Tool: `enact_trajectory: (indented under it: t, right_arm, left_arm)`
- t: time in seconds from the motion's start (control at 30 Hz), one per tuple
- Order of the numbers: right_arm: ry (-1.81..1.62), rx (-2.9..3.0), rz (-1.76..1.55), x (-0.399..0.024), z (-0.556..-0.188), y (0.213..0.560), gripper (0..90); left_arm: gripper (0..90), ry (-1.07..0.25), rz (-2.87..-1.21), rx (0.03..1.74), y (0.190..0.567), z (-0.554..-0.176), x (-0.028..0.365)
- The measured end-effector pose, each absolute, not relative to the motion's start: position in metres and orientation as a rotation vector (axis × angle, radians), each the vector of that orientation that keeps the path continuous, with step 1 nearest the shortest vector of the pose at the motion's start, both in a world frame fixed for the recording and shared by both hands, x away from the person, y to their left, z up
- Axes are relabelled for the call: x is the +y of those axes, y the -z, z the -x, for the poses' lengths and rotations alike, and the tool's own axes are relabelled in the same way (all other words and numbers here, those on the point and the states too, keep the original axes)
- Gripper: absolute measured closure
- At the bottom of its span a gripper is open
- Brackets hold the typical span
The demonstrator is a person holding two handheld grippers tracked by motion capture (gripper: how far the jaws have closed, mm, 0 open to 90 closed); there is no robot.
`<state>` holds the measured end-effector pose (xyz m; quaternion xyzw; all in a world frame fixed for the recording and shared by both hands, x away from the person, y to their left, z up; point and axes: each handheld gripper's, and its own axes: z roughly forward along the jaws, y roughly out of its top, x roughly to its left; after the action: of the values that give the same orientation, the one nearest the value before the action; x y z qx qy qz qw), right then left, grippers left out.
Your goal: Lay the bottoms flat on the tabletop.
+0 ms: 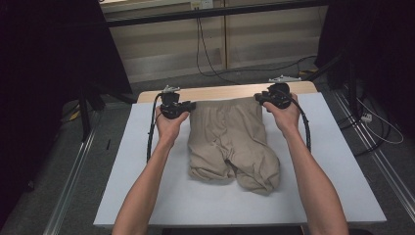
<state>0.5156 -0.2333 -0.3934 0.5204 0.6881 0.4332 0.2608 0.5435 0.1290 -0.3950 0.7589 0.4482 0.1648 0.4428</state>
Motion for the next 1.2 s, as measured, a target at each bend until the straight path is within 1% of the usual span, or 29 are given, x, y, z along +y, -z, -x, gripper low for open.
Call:
enact_trajectory:
  t: [0.03,0.07,0.1,0.17,0.27,0.37,0.47,0.5,0.53,0.57,0.6,0.67,0.7,0.73,0.87,0.9,0.93,1.03,1.07,1.1,1.13,1.17,1.2]
  right_arm:
    - [-1.188,1.861,-1.422,-0.234,-0.515,0.394,62.1]
    - [-1.202,1.869,-1.414,-0.234,-0.513,0.395,62.0]
    - [-1.195,1.874,-1.409,-0.234,-0.511,0.396,60.1]
    - [-1.214,1.889,-1.404,-0.233,-0.504,0.396,57.2]
    - [-1.263,1.909,-1.371,-0.23,-0.489,0.396,54.8]
    - [-1.286,1.95,-1.316,-0.225,-0.467,0.397,54.7]
    - [-1.292,1.998,-1.247,-0.22,-0.442,0.396,55.5]
    - [-1.284,2.046,-1.194,-0.215,-0.426,0.398,55.9]
    - [-1.284,2.046,-1.194,-0.215,-0.426,0.398,55.9]
    - [-1.297,2.062,-1.167,-0.212,-0.409,0.399,59.2]
    - [-1.297,2.062,-1.167,-0.212,-0.409,0.399,59.2]
    - [-1.324,2.078,-1.135,-0.211,-0.393,0.401,63.2]
    - [-1.336,2.083,-1.118,-0.21,-0.385,0.402,66.0]
    - [-1.346,2.084,-1.109,-0.209,-0.378,0.403,70.8]
    - [-1.357,2.139,-1.087,-0.201,-0.353,0.413,82.1]
    - [-1.353,2.168,-1.069,-0.195,-0.338,0.418,84.8]
    - [-1.353,2.168,-1.069,-0.195,-0.338,0.418,84.8]
    - [-1.363,2.199,-1.046,-0.188,-0.321,0.422,86.0]
    - [-1.358,2.207,-1.03,-0.185,-0.315,0.423,86.4]
    - [-1.365,2.219,-1.021,-0.182,-0.309,0.423,87.4]
    - [-1.367,2.239,-1.008,-0.179,-0.303,0.424,88.8]
    - [-1.372,2.261,-1.001,-0.176,-0.298,0.426,89.4]
    - [-1.385,2.292,-1.0,-0.172,-0.292,0.429,90.0]
  left_arm:
    - [49.8,-0.434,-1.904,1.106,0.397,-0.543,0.13]
    - [48.1,-0.429,-1.904,1.093,0.399,-0.541,0.131]
    - [45.5,-0.434,-1.908,1.089,0.399,-0.539,0.133]
    - [34.8,-0.444,-1.908,1.084,0.399,-0.533,0.136]
    - [30.8,-0.429,-1.911,1.057,0.398,-0.519,0.142]
    - [21.8,-0.414,-1.895,1.046,0.401,-0.5,0.147]
    - [17.6,-0.395,-1.913,1.012,0.404,-0.479,0.149]
    - [17.1,-0.388,-1.933,0.994,0.405,-0.47,0.149]
    - [17.1,-0.398,-1.958,0.971,0.407,-0.462,0.148]
    - [17.0,-0.399,-1.992,0.954,0.411,-0.445,0.149]
    - [16.5,-0.399,-1.992,0.954,0.411,-0.445,0.149]
    - [16.2,-0.383,-1.991,0.94,0.414,-0.431,0.15]
    - [16.0,-0.364,-1.996,0.935,0.415,-0.425,0.15]
    - [15.8,-0.35,-2.009,0.921,0.414,-0.42,0.151]
    - [15.9,-0.36,-2.018,0.892,0.412,-0.394,0.153]
    - [17.0,-0.352,-2.011,0.893,0.411,-0.387,0.154]
    - [17.0,-0.353,-2.018,0.887,0.411,-0.381,0.154]
    - [20.8,-0.331,-2.048,0.877,0.414,-0.36,0.158]
    - [25.1,-0.299,-2.064,0.865,0.415,-0.354,0.159]
    - [29.9,-0.288,-2.068,0.846,0.416,-0.346,0.16]
    - [38.7,-0.268,-2.071,0.807,0.417,-0.339,0.162]
    - [51.2,-0.22,-2.089,0.766,0.418,-0.332,0.163]
    - [60.0,-0.201,-2.096,0.756,0.42,-0.327,0.162]
